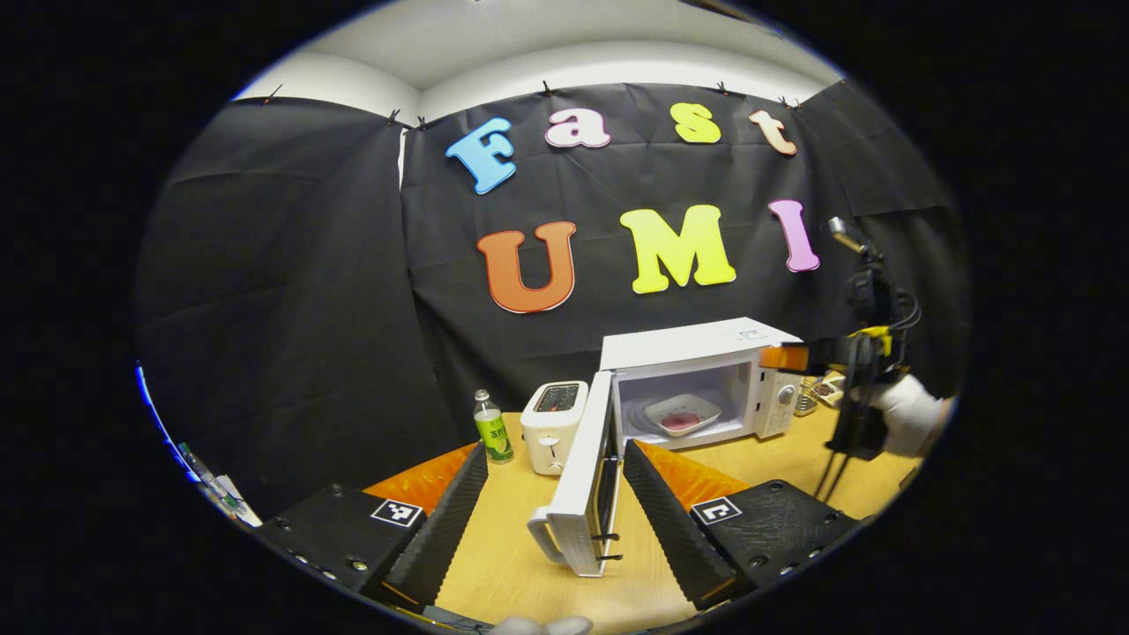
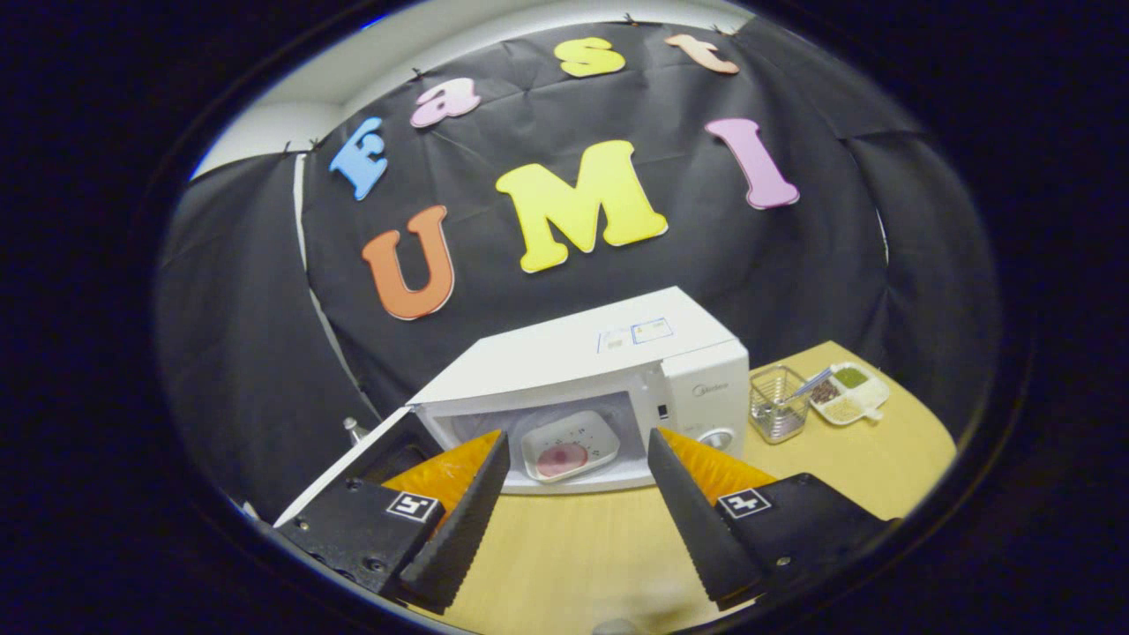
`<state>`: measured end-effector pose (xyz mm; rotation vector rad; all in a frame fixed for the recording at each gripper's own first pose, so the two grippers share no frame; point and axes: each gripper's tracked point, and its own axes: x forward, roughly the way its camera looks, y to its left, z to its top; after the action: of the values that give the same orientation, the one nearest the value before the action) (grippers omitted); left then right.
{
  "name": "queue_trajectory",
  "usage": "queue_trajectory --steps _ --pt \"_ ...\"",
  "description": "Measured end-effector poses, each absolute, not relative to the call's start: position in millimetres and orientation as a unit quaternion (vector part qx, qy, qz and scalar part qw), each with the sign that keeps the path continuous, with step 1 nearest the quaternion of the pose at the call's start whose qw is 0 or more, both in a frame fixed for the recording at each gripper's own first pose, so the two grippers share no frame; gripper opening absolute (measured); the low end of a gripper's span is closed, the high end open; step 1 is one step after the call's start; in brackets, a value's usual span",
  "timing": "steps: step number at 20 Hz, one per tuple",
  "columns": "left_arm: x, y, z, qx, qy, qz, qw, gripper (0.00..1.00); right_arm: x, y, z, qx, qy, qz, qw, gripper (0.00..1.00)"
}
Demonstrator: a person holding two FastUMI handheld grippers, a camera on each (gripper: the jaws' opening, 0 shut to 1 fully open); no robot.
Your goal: Open the microwave oven with the left hand, put the food in, and close the microwave oven.
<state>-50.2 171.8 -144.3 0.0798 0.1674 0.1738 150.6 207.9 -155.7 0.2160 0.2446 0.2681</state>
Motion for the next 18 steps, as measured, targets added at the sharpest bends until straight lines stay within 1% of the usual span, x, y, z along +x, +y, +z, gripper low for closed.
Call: queue_trajectory --steps 1,2,3,5,9,10,11,12,13,14,15,16,17,18 --pt "-50 182 -147 0.042 0.085 0.095 0.991 0.95 136 199 -149 0.093 0.126 0.138 0.978 1.0" --pt "-49 191 -153 0.046 0.087 0.102 0.99 0.95 122 188 -144 0.086 0.129 0.14 0.978 0.89" --pt "-48 203 -159 0.046 0.089 0.111 0.989 0.95 109 179 -138 0.08 0.13 0.141 0.978 1.0" --pt "-45 221 -171 0.04 0.089 0.124 0.987 0.95 86 156 -129 0.066 0.132 0.135 0.98 1.0" --pt "-37 251 -210 0.018 0.111 0.149 0.982 0.95 48 109 -115 0.045 0.124 0.1 0.986 1.0" --pt "-37 255 -217 0.016 0.114 0.15 0.982 0.92 41 102 -111 0.044 0.121 0.093 0.987 1.0" --pt "-34 254 -226 0.01 0.121 0.143 0.982 0.83 35 97 -110 0.041 0.121 0.089 0.988 1.0" --pt "-30 253 -232 0.005 0.124 0.133 0.983 0.79 30 94 -109 0.039 0.122 0.086 0.988 1.0" --pt "-29 250 -238 0.004 0.125 0.131 0.983 0.58 25 93 -107 0.038 0.123 0.085 0.988 1.0" --pt "-23 255 -244 0.012 0.126 0.131 0.983 0.59 22 93 -105 0.041 0.123 0.085 0.988 1.0" --pt "-19 258 -252 0.02 0.128 0.131 0.983 0.25 19 93 -105 0.043 0.126 0.084 0.987 1.0" --pt "-17 263 -259 0.03 0.132 0.14 0.981 0.05 16 93 -105 0.047 0.13 0.085 0.987 1.0" --pt "-13 258 -266 0.027 0.137 0.124 0.982 0.0 14 95 -106 0.048 0.133 0.085 0.986 1.0" --pt "-8 255 -269 0.028 0.134 0.118 0.983 0.0 12 95 -106 0.048 0.137 0.084 0.986 1.0"
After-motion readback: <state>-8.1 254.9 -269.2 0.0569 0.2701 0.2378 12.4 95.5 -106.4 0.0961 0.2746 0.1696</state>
